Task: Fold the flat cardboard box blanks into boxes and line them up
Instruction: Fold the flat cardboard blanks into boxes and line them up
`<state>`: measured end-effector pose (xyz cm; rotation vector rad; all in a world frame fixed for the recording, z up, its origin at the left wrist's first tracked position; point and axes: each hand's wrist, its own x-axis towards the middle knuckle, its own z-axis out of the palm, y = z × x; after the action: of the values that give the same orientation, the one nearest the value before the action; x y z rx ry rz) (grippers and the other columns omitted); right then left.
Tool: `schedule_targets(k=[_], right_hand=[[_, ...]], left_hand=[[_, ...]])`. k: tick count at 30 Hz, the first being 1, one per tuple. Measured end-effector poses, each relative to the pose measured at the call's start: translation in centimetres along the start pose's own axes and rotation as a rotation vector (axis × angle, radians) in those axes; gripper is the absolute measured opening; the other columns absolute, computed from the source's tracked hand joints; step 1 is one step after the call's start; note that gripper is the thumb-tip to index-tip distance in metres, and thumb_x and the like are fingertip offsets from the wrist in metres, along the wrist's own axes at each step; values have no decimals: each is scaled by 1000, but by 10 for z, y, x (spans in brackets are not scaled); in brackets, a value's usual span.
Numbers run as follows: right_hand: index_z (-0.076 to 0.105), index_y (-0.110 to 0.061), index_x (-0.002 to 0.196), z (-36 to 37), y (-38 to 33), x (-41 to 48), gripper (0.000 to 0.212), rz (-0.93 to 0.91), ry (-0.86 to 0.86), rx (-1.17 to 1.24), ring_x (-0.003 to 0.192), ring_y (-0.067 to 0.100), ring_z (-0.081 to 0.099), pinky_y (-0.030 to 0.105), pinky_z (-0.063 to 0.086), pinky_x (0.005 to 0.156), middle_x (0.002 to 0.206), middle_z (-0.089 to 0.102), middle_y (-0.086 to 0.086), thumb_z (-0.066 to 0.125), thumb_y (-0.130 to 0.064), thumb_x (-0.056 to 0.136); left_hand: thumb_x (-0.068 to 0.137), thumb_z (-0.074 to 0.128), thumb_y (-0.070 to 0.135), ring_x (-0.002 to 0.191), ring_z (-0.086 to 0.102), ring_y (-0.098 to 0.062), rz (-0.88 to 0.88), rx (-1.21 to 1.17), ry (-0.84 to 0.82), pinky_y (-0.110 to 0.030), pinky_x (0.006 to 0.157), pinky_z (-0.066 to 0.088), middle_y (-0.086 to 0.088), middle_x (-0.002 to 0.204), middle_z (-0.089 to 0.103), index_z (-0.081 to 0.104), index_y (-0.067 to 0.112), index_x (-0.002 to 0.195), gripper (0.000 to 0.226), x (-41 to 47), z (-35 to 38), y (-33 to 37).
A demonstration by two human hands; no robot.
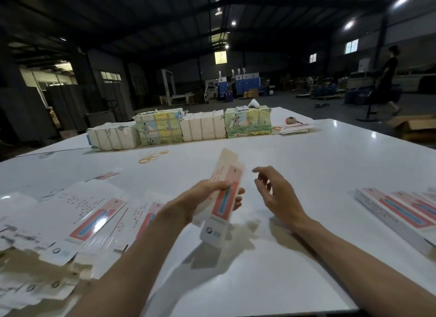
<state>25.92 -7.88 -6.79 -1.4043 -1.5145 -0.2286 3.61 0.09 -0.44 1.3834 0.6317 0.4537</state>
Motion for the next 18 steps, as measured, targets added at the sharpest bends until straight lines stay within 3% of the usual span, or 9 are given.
schedule_targets(k=[2, 5, 7, 10, 15, 18], right_hand=[[56, -22, 137, -1, 2, 3, 31, -35, 27, 5, 105, 9, 57, 25, 56, 84, 120, 55, -7, 59, -23, 106], [52, -25, 144, -2, 5, 4, 38, 8, -2, -38, 131, 12, 47, 34, 52, 104, 141, 45, -8, 53, -37, 109], [55, -24, 145, -3, 6, 4, 41, 11, -38, -92, 133, 12, 44, 41, 52, 108, 143, 45, -8, 50, -42, 109], [62, -22, 142, -6, 2, 5, 41, 34, -73, -99, 133, 13, 45, 48, 56, 101, 141, 50, -7, 52, -41, 107], [74, -15, 124, -7, -3, 7, 28, 37, -86, -20, 131, 13, 46, 42, 63, 88, 137, 53, -9, 65, -31, 103], [76, -16, 114, -9, -3, 12, 18, 83, -57, 57, 127, 14, 52, 33, 60, 93, 130, 56, -13, 68, -26, 102]], left_hand=[[96, 68, 43, 98, 77, -30, -4, -20, -45, -41, 82, 63, -15, 121, 76, 54, 13, 141, 56, 12, 22, -12], [101, 48, 66, 89, 74, -30, 4, -120, -144, -41, 82, 62, -15, 108, 75, 60, 13, 131, 63, 24, 43, -31], [100, 34, 75, 85, 73, -32, 44, -209, -159, -41, 77, 62, -18, 105, 72, 62, 12, 129, 75, 29, 45, -45], [100, 25, 78, 91, 72, -38, 78, -208, -148, -45, 78, 62, -23, 112, 71, 62, 12, 134, 83, 35, 39, -59], [108, 31, 66, 89, 72, -37, 124, -197, -133, -46, 78, 61, -23, 113, 70, 54, 6, 142, 73, 36, 37, -62], [109, 32, 63, 89, 71, -35, 141, -202, -148, -45, 79, 60, -22, 114, 70, 57, 7, 138, 68, 35, 41, -58]])
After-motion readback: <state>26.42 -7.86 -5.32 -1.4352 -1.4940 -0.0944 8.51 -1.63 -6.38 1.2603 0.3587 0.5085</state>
